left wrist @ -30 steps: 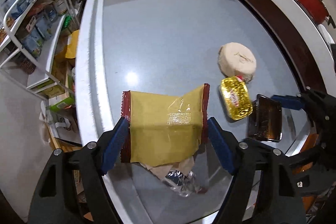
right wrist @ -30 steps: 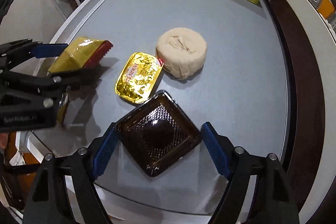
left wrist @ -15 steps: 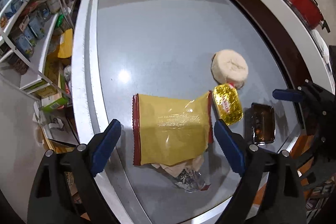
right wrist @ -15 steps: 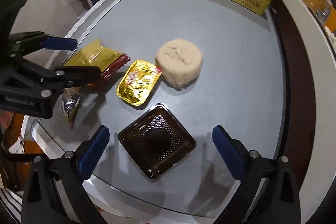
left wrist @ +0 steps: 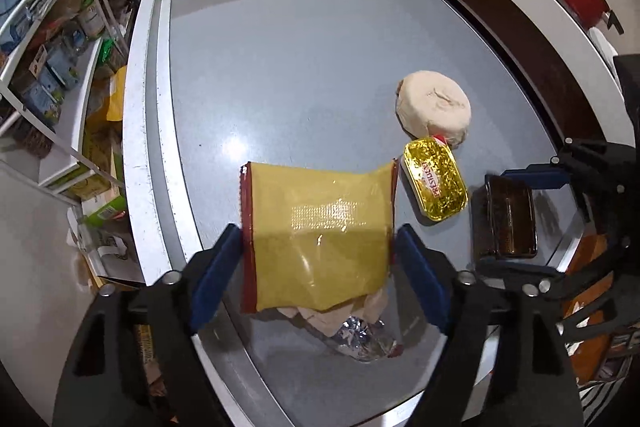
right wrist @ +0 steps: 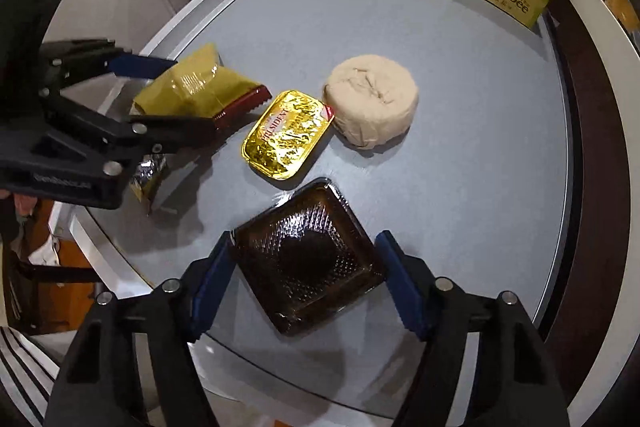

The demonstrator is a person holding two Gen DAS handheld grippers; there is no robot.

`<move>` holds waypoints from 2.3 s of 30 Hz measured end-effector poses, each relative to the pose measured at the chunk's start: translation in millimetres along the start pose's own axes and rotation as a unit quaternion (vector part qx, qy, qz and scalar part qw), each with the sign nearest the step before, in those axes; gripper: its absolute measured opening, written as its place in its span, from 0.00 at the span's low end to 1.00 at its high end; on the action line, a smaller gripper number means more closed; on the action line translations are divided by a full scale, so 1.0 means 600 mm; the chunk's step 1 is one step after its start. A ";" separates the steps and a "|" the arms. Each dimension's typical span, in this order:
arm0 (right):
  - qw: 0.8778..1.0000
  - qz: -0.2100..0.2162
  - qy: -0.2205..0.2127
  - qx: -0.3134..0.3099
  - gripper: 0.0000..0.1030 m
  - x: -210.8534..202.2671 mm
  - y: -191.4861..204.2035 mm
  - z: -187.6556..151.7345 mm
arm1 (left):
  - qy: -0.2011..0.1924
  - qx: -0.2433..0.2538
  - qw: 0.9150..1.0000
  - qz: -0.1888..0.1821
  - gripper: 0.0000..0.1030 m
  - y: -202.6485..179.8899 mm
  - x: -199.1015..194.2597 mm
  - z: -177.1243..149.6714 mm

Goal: Collect trash
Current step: 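Grasp the yellow chip bag with the left tool while the right tool grasps the dark plastic tray, then carry the chip bag and plastic tray down over the white bin with both tools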

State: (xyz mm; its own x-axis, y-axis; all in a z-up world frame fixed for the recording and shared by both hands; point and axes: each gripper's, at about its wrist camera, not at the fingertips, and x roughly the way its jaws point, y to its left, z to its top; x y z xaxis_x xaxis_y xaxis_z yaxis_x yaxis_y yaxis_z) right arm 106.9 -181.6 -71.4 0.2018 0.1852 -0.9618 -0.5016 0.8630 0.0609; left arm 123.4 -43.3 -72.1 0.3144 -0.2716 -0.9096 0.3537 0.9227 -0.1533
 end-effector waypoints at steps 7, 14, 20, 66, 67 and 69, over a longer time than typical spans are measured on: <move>1.000 0.007 -0.005 0.024 0.56 -0.005 -0.011 -0.010 | -0.008 -0.015 1.000 -0.012 0.53 0.008 -0.010 -0.001; 0.999 0.009 -0.015 0.035 0.55 -0.020 -0.012 -0.023 | -0.019 -0.018 1.000 -0.014 0.51 0.008 -0.023 -0.008; 0.999 0.010 -0.020 0.044 0.55 -0.028 -0.014 -0.032 | -0.032 -0.026 0.999 -0.017 0.50 0.009 -0.040 -0.014; 0.995 0.047 -0.055 0.064 0.55 -0.160 0.054 -0.198 | -0.061 -0.048 0.995 -0.056 0.50 -0.081 -0.180 -0.205; 0.995 0.050 -0.050 0.065 0.55 -0.159 0.056 -0.207 | -0.058 -0.049 0.996 -0.056 0.50 -0.083 -0.180 -0.212; 0.996 0.054 -0.042 0.066 0.55 -0.155 0.060 -0.220 | -0.053 -0.049 0.996 -0.056 0.50 -0.087 -0.180 -0.225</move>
State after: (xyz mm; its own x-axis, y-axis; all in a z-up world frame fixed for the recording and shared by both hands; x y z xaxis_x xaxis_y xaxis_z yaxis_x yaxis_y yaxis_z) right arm -41.3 -229.8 -14.9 0.2253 0.3132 -0.9226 -0.4107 0.8892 0.2016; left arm -48.1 -24.8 -17.9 0.3714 -0.3975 -0.8391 0.3065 0.9055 -0.2933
